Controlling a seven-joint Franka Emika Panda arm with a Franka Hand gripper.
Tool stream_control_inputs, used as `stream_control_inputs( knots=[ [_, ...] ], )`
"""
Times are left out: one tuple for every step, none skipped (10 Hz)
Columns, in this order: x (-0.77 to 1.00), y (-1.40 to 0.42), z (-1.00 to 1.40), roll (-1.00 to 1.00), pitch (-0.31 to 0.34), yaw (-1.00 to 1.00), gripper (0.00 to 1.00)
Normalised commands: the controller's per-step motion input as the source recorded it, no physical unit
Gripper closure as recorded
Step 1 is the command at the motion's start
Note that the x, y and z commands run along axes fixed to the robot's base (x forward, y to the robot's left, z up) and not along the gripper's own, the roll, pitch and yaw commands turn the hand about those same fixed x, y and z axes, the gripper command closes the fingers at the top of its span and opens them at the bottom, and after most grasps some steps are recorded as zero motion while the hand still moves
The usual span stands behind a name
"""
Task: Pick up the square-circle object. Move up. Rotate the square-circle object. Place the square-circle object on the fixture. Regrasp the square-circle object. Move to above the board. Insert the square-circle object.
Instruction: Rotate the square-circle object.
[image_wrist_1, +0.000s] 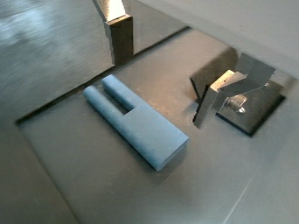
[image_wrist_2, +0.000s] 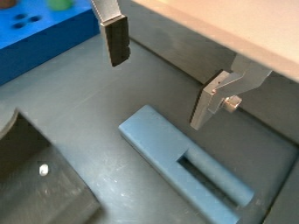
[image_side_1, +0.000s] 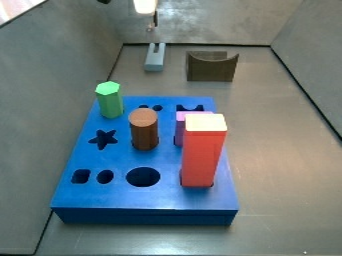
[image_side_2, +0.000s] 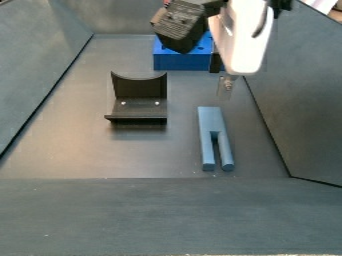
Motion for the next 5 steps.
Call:
stream_control_inputs(
  knots=[
    [0.03, 0.0, -0.03, 0.0, -0.007, 1.0, 0.0],
    [0.03, 0.0, -0.03, 0.0, -0.007, 1.0, 0.0],
    [0.03, 0.0, -0.03, 0.0, -0.007, 1.0, 0.0],
    [0.03, 0.0, -0.03, 0.0, -0.008, 1.0, 0.0],
    [0.03, 0.0, -0.03, 0.0, -0.008, 1.0, 0.0]
  ],
)
